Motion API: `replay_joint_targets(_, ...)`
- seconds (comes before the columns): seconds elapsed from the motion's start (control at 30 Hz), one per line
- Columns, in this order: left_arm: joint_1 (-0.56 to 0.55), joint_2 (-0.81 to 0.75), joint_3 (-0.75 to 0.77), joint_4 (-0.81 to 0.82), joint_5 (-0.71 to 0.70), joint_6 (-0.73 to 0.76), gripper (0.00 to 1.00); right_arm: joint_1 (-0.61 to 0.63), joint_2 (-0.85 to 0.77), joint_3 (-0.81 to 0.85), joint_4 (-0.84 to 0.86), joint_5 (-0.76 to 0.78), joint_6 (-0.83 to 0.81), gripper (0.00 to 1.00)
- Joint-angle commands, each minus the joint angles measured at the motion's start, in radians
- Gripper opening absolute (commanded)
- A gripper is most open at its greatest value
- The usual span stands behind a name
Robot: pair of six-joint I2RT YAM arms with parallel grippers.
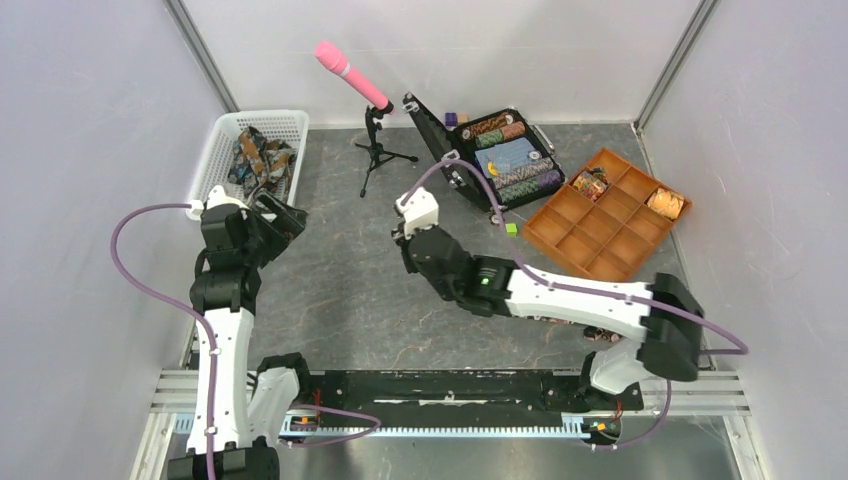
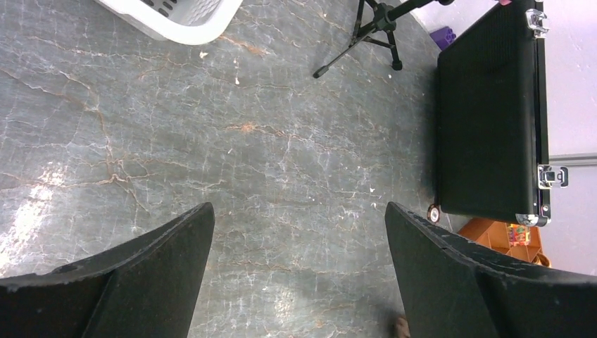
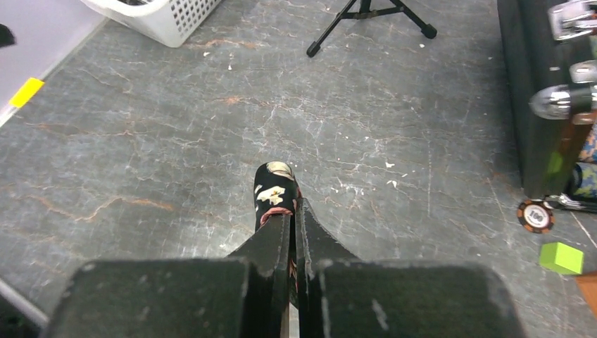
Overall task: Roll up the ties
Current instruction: Flatten out the tie at the center of the board.
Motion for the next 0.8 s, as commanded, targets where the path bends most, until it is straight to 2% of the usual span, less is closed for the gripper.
replay_joint_targets(0.0, -0.002, -0.015, -0.009, 0.045, 0.044, 0.053, 0.97, 0.008, 0.132, 0.082, 0.131, 0.046, -0.022, 0.04)
replay_joint_targets(0.03, -0.001, -0.018, -0.010, 0.045, 0.043, 0.053, 0.97, 0.008, 0.174, 0.106, 0.128, 0.023, -0.038, 0.08)
replay_joint_targets(0.13, -0.002, -0.027, -0.008, 0.036, 0.028, 0.060, 0.97, 0.011, 0.286, 0.188, 0.103, -0.097, -0.102, 0.28)
replay_joint_targets(0.27, -0.002, -0.037, 0.002, 0.015, -0.008, 0.073, 0.98, 0.012, 0.424, 0.362, -0.037, -0.256, -0.171, 0.46)
replay_joint_targets(0.4, -0.002, -0.036, -0.004, 0.012, -0.017, 0.076, 0.99, 0.011, 0.382, 0.348, -0.042, -0.253, -0.219, 0.70)
replay_joint_targets(0.43, -0.002, -0.034, -0.007, 0.015, -0.014, 0.076, 0.99, 0.009, 0.355, 0.330, -0.033, -0.246, -0.234, 0.74)
replay_joint_targets(0.53, -0.002, -0.025, -0.015, 0.032, 0.012, 0.073, 0.99, -0.017, 0.292, 0.313, -0.077, -0.219, -0.240, 0.76)
replay_joint_targets(0.6, -0.002, -0.017, -0.017, 0.048, 0.051, 0.076, 0.97, -0.054, 0.226, 0.269, -0.141, -0.186, -0.177, 0.75)
replay_joint_targets(0.77, -0.065, -0.012, -0.043, 0.066, 0.123, 0.018, 0.92, -0.179, -0.067, -0.073, -0.183, -0.155, -0.003, 0.72)
